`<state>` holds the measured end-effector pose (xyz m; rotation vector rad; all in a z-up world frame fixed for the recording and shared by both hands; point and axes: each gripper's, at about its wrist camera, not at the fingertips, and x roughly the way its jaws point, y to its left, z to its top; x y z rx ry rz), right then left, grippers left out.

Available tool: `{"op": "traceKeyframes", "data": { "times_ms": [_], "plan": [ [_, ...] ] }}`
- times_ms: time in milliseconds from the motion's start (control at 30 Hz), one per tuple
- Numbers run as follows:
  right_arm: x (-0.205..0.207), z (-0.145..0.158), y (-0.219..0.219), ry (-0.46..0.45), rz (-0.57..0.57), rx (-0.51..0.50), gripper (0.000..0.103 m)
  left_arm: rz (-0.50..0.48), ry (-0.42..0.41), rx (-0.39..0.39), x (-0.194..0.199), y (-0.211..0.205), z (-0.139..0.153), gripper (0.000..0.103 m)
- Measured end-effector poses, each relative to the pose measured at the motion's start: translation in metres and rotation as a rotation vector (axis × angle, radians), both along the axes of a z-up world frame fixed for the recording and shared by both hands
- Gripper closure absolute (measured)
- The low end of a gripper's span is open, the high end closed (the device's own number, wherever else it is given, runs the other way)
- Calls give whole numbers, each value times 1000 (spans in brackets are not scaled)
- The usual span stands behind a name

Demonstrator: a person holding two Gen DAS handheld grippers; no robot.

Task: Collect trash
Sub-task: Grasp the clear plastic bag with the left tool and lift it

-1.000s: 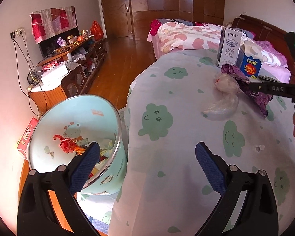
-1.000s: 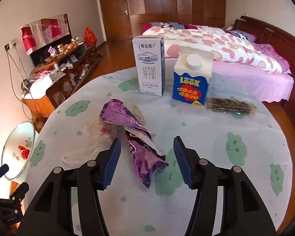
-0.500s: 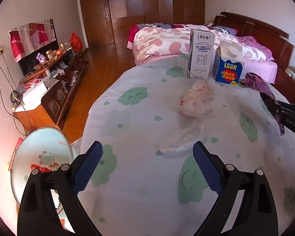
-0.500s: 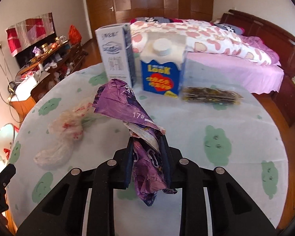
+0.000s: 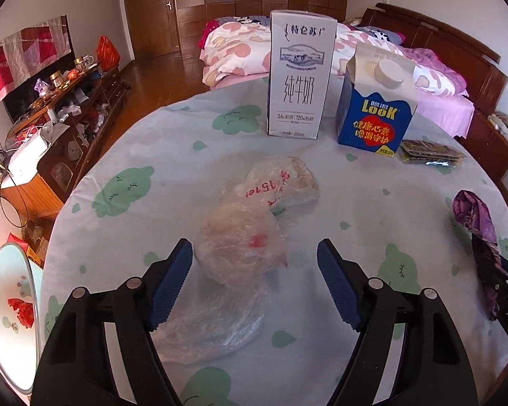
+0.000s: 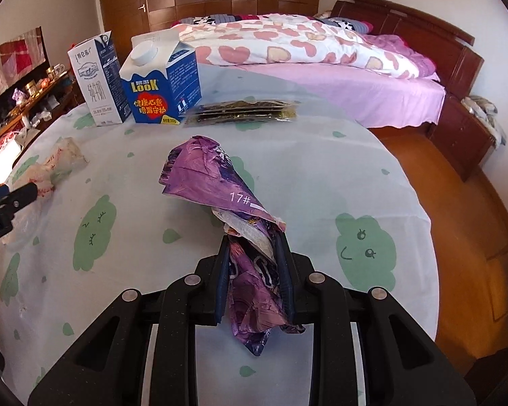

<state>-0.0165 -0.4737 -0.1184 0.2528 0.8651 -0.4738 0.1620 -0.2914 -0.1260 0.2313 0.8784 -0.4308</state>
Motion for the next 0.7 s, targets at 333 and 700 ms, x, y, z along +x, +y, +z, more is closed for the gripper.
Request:
{"op": "traceKeyframes", "data": {
  "times_ms": [333, 700],
  "plan": [
    [11, -8, 1, -16, -10, 43, 76, -17, 4, -23, -4, -2, -10, 66],
    [22, -10, 1, 5, -12, 20, 75, -8, -80, -24, -44, 33, 17, 71]
  ]
}}
